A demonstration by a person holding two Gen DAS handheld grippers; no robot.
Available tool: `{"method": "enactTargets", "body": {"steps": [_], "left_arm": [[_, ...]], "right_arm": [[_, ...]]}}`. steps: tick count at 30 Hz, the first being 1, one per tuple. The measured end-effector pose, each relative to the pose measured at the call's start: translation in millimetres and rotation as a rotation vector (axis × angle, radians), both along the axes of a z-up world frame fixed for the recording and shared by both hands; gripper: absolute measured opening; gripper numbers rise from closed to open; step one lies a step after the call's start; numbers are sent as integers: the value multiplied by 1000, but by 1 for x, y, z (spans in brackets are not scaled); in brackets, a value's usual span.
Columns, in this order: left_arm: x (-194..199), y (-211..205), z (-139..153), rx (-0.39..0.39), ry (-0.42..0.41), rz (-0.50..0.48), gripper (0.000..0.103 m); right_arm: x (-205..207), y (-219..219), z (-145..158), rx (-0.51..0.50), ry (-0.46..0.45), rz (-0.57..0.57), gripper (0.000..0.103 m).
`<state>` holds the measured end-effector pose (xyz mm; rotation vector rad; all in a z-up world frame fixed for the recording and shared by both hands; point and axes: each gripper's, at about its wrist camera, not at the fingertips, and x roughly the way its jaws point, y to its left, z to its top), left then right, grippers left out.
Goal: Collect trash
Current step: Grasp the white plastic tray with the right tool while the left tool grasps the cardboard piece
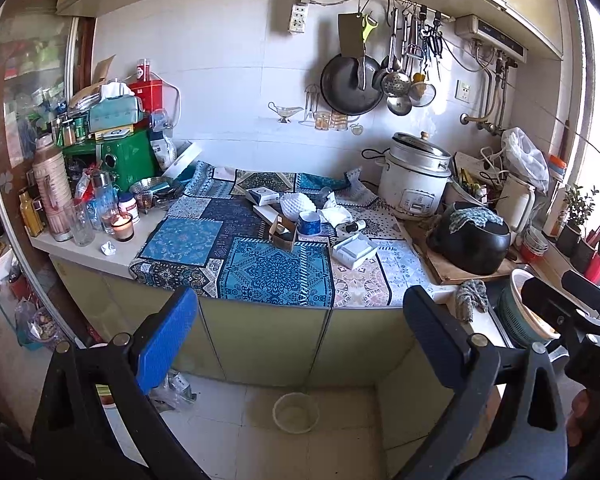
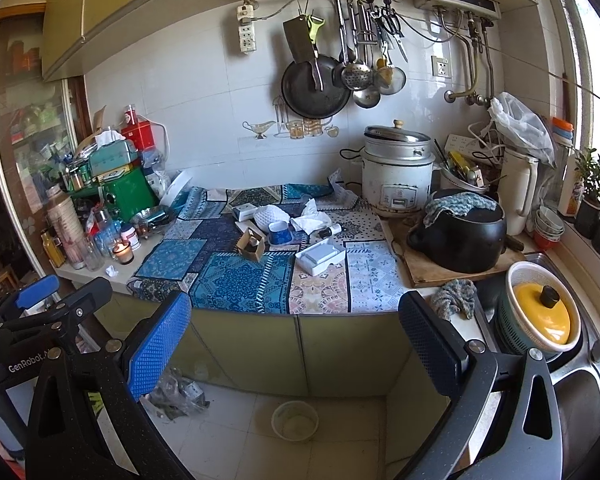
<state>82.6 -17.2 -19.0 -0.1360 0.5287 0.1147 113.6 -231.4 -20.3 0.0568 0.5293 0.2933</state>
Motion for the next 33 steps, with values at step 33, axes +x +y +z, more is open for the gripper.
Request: {"method": "enactTargets", "body": {"steps": [33], "left_arm": [[413, 146, -170, -147, 438, -31, 90]], "right_arm": [[355, 60, -165, 64, 556, -269, 103]]}}
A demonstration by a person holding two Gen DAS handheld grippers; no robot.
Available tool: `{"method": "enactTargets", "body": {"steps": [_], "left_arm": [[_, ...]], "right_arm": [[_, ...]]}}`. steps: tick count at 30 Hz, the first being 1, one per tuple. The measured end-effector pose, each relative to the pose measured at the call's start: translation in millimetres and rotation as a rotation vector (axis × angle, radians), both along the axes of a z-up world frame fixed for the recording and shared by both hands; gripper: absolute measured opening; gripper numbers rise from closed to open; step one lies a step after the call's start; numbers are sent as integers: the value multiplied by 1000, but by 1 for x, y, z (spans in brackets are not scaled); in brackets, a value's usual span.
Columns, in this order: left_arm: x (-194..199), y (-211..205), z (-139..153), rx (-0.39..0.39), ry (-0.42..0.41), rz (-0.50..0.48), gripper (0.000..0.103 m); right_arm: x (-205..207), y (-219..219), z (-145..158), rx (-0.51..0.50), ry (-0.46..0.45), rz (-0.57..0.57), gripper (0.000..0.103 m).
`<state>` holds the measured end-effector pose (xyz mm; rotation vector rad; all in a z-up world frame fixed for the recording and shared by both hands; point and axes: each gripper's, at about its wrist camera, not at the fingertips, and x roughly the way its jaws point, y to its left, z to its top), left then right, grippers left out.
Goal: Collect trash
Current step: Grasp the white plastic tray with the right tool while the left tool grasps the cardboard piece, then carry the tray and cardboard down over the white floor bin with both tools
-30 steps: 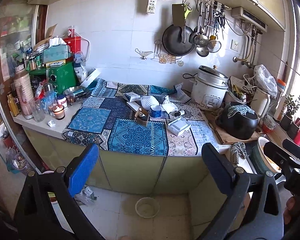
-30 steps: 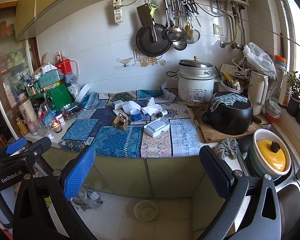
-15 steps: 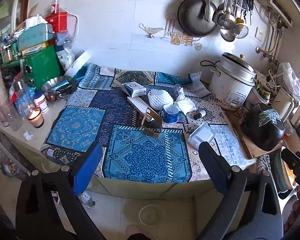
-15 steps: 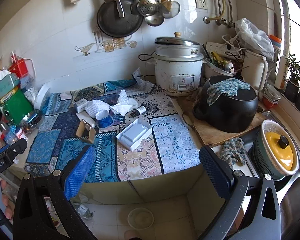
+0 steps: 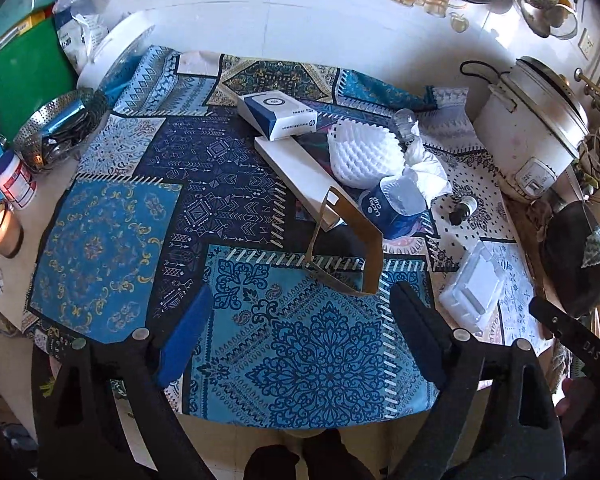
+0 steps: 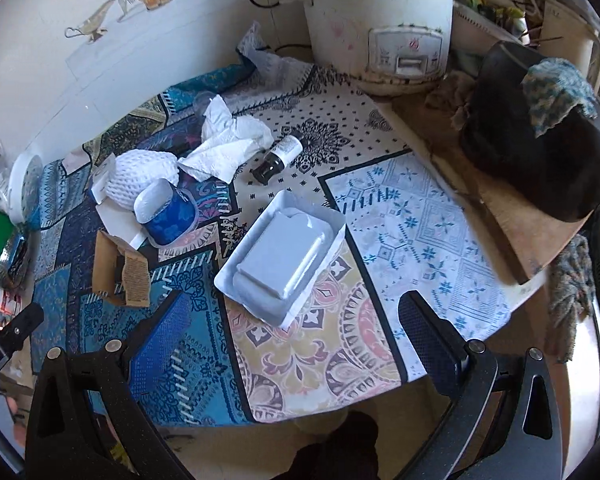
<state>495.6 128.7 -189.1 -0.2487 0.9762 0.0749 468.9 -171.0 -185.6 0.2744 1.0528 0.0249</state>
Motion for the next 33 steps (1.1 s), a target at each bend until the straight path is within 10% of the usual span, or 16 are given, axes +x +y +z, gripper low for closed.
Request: {"method": "enactTargets", "body": {"steps": [8, 17, 28, 33], "left_arm": [[38, 0, -23, -4, 50, 8, 88], [86, 5, -70, -28, 168, 8, 48], [108, 4, -80, -56, 177, -17, 3], [99, 9, -71, -75, 161, -30, 0]], "right_arm": [[61, 6, -48, 106, 147, -54, 103], [92, 17, -58, 45, 177, -11, 100], [97, 27, -63, -18, 157, 122, 74], [80, 27, -60, -19, 144, 125, 66]]}}
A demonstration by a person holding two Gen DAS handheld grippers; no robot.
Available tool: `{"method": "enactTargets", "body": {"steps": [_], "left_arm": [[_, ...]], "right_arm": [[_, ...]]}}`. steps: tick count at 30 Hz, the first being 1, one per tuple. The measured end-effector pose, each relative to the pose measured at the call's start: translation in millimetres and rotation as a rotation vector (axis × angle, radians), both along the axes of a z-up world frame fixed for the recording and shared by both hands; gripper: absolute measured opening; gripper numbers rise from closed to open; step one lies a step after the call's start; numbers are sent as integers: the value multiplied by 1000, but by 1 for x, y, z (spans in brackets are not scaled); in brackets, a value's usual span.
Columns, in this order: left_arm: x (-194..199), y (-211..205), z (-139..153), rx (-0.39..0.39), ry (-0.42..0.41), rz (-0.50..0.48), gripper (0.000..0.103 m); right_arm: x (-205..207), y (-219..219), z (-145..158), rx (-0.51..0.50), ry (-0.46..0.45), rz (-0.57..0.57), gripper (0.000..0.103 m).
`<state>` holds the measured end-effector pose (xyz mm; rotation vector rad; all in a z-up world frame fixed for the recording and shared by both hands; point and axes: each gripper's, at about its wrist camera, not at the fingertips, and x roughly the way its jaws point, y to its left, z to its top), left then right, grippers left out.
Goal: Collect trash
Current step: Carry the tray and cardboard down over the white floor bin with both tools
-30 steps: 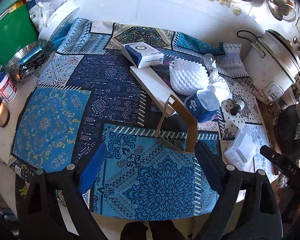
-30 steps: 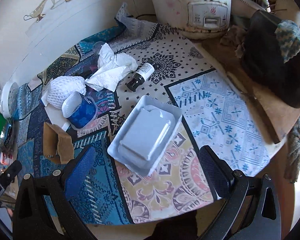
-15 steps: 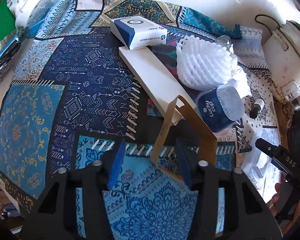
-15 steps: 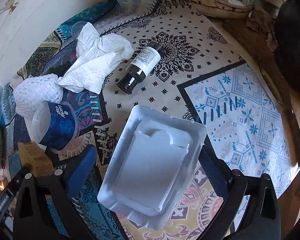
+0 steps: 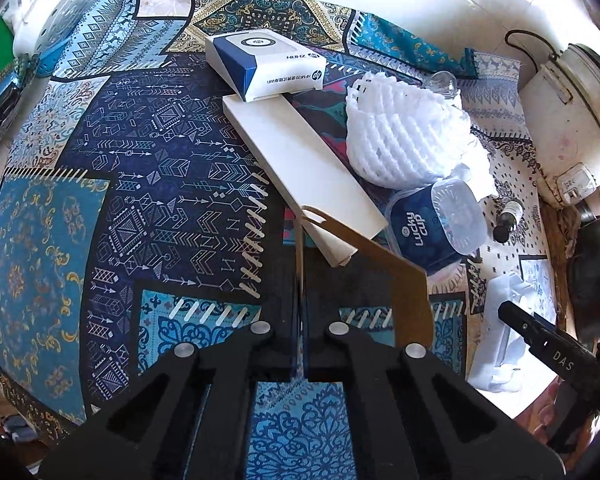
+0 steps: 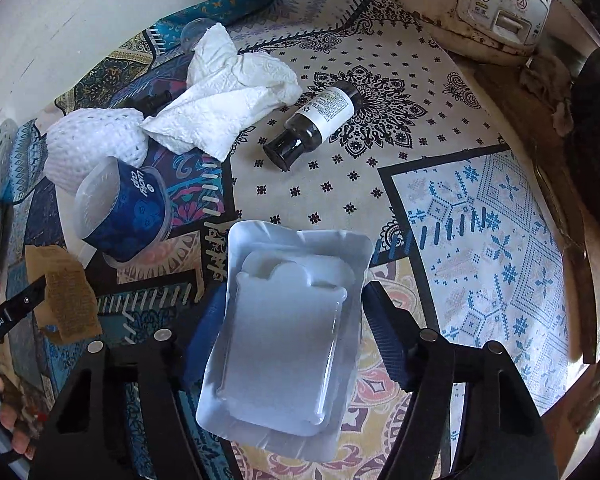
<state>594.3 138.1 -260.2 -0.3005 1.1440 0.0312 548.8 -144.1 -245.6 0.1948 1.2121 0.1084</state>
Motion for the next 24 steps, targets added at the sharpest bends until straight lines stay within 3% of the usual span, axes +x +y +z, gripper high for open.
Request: {"method": "enactTargets", "body": {"steps": [5, 13, 24], "left_arm": [[-22, 6, 22, -8, -58, -23, 0], [-71, -4, 61, 56, -154, -71, 0], [-155, -30, 91, 77, -204, -11, 0]], "right_arm": [[-27, -6, 13, -3, -42, -24, 64], [-62, 0, 46, -12, -143, -34, 62], [-119, -11, 74, 51, -237, 58, 61]]}}
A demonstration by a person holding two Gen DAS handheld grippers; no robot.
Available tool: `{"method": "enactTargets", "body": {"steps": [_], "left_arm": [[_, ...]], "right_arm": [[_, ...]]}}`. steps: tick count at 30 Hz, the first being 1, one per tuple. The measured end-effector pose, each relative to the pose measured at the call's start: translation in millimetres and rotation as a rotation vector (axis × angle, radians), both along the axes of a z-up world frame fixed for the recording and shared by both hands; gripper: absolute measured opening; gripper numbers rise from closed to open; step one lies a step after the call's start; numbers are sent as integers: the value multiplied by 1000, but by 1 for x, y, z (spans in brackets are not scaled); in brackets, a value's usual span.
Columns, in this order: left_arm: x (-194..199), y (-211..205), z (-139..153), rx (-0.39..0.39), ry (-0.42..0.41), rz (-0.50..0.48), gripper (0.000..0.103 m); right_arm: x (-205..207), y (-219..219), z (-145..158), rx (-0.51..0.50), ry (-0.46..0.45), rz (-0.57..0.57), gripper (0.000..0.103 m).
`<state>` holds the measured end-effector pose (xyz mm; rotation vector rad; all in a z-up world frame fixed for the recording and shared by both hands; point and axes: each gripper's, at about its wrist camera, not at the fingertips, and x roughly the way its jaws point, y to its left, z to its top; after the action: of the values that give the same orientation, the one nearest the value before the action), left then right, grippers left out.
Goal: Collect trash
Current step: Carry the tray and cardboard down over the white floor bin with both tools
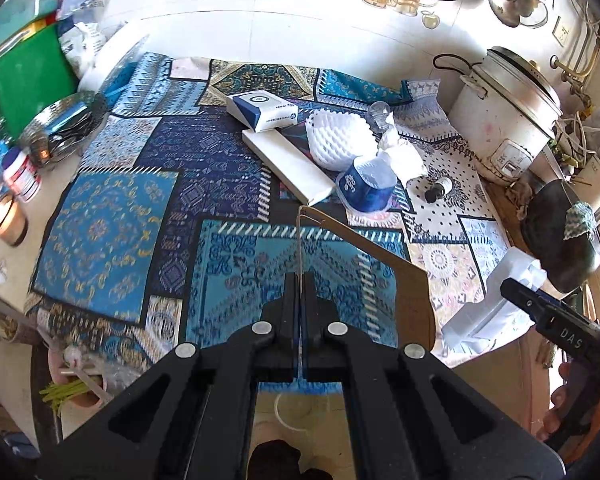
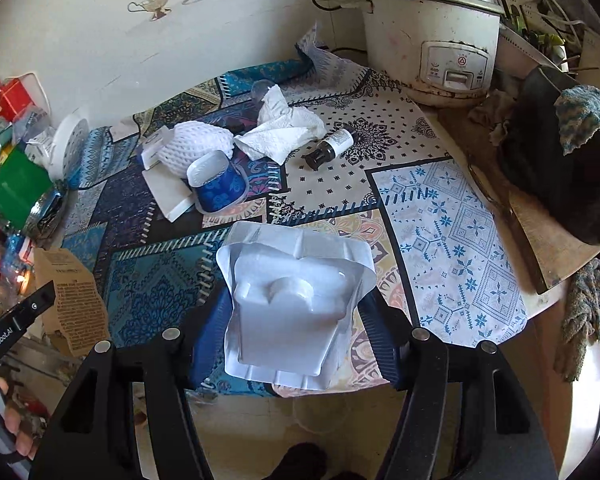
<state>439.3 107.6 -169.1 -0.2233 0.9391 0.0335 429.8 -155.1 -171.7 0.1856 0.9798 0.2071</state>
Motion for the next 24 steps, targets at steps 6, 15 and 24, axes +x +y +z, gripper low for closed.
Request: {"method": "enactTargets", "body": {"steps": [6, 15, 24], "left_arm": [[-55, -27, -5, 9, 13, 47, 0], [-111, -64, -53, -4, 121, 57, 0], [-128, -74, -160, 7, 286, 28, 0]], "right_arm": [[-41, -11, 10, 0, -38, 89, 61], [-89, -25, -29, 4, 29, 172, 61], [-110, -16, -129, 28, 190, 205, 61]]}}
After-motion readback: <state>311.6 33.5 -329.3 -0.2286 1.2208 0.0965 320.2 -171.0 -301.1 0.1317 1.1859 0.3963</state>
